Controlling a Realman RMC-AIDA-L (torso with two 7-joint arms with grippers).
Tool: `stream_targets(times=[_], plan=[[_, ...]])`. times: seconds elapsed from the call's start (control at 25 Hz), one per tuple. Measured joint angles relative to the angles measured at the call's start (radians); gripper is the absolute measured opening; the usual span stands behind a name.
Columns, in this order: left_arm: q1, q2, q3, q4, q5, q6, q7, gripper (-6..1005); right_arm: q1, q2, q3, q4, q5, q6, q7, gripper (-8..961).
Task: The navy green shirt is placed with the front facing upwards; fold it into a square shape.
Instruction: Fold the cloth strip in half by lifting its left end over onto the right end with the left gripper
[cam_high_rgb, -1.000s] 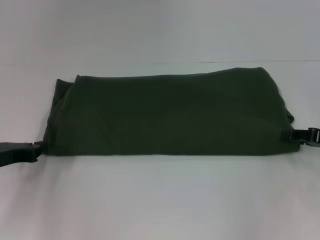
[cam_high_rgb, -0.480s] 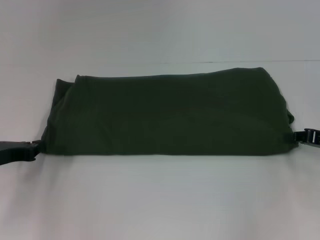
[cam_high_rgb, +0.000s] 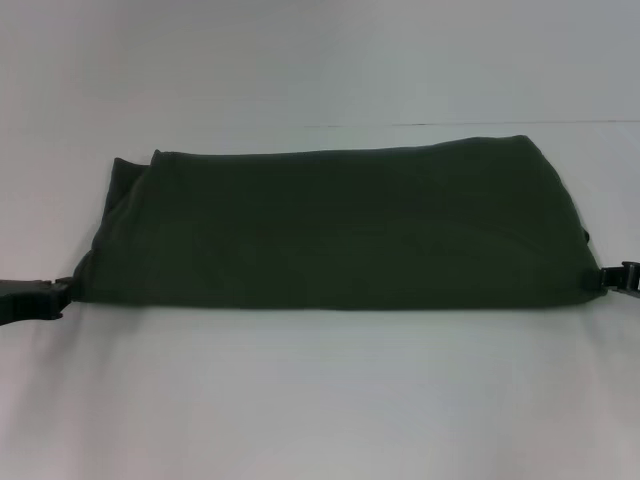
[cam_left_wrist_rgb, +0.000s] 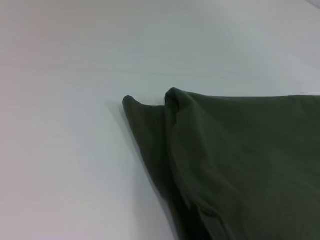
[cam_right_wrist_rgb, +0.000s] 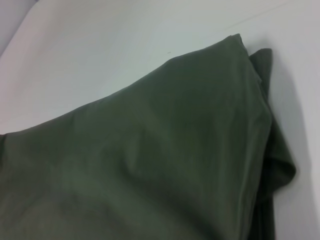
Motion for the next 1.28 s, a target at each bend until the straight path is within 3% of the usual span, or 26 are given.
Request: stream_targets(times=[0.96, 1.04, 1.28], plan=[[-0.001, 0.002, -0.005, 0.005, -0.005, -0.001, -0.028, 33, -0.01, -0.003, 0.022, 0.0, 0.075, -0.048, -0.049, 61], [0.0, 0.002, -0.009, 0.009, -0.006, 0.0, -0.045, 89, -0.013, -0.005, 0.025, -0.014, 0.081, -0.058, -0.049, 64], [0.013, 0.002, -0.023, 0.057, -0.006, 0.007, -0.153, 300, -0.044, -0.005, 0.058, -0.102, 0.127, -0.094, -0.041, 291]])
